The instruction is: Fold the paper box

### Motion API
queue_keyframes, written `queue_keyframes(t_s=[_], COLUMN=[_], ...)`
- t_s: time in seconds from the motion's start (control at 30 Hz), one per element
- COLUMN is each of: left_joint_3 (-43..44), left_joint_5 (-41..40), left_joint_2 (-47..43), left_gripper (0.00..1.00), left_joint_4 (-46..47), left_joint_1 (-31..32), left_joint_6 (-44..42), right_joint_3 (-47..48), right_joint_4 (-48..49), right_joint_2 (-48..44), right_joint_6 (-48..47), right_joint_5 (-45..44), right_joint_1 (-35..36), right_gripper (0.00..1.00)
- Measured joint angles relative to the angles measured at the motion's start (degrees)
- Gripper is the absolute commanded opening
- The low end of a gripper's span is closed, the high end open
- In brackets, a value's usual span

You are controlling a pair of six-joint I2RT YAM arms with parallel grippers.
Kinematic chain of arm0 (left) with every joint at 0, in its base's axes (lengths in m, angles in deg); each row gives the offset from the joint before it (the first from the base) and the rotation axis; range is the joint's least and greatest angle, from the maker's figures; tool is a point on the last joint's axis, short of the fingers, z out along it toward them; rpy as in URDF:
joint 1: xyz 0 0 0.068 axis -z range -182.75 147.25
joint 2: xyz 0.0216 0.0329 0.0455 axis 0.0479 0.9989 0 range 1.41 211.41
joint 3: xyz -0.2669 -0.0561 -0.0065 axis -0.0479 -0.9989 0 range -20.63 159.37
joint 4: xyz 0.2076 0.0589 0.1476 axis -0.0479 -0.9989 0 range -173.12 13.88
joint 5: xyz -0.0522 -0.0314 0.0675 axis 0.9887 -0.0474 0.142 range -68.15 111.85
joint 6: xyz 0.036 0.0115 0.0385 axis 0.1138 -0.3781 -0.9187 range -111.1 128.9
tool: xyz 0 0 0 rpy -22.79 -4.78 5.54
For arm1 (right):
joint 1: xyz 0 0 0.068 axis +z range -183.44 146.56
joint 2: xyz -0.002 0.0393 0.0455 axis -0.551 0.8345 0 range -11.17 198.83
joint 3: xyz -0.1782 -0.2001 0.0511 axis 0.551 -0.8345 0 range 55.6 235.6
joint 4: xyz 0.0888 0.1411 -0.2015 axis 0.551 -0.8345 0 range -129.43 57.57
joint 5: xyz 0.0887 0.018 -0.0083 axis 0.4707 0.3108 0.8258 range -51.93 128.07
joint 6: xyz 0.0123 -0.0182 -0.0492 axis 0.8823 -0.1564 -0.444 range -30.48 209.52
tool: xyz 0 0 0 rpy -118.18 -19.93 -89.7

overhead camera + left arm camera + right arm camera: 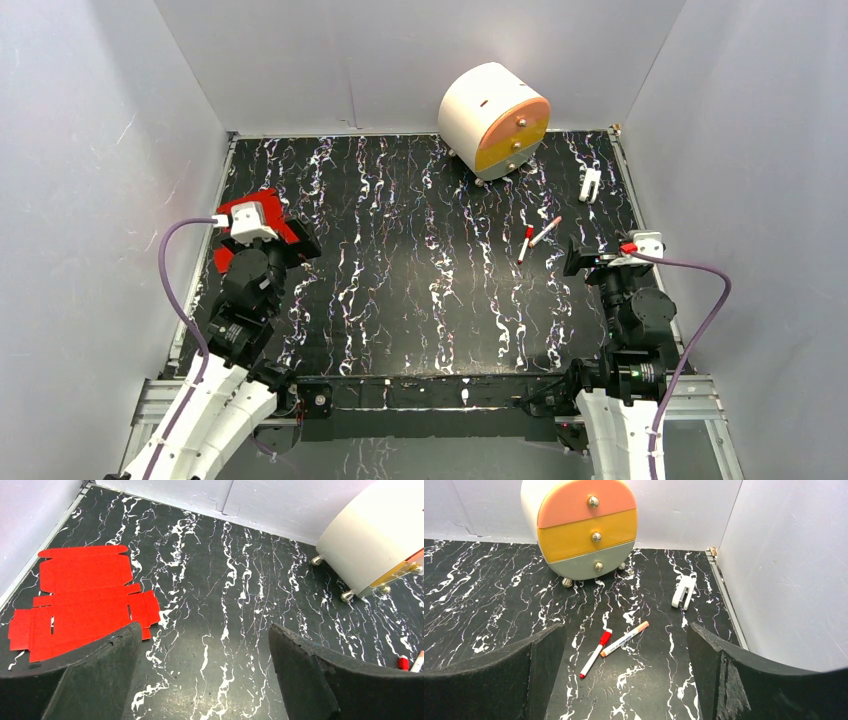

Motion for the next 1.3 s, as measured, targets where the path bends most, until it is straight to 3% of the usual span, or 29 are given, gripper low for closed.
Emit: queue_keyframes(t_s=[0.53,0.87,1.17,1.27,1.3], left_joint_3=[3.0,16.9,28.0,31.2,31.7], left_joint_5=[-4.2,-9.9,-15.2,-15.6,-15.6], left_joint_2=[18.2,47.3,67.9,72.3,73.2], left_gripper=[0.95,0.94,0.82,0.74,0.68], left_joint_4=[-0.6,-7.9,-11.6,-11.8,-11.8], left_joint_1=[-0.7,-1.5,-4.4,-5.0,-5.1], left_joint_6=[2.1,0.6,-5.1,-6.4,-6.8], right_joint_3=[-0.8,-0.8,-0.9,-0.9,-0.9], right_joint_4=[0.2,0.2,0.4,0.4,0.4], right_joint_2=[-2.4,-3.5,-4.3,-4.3,-4.3], right_joint_6=[0.1,0.7,0.7,0.7,0.7], right_joint_5=[-0.5,1.4,1.7,1.7,1.7], right_joint_1=[0.1,1.9,3.1,4.1,4.4], right_gripper=[0.99,0.99,0.99,0.99,0.99])
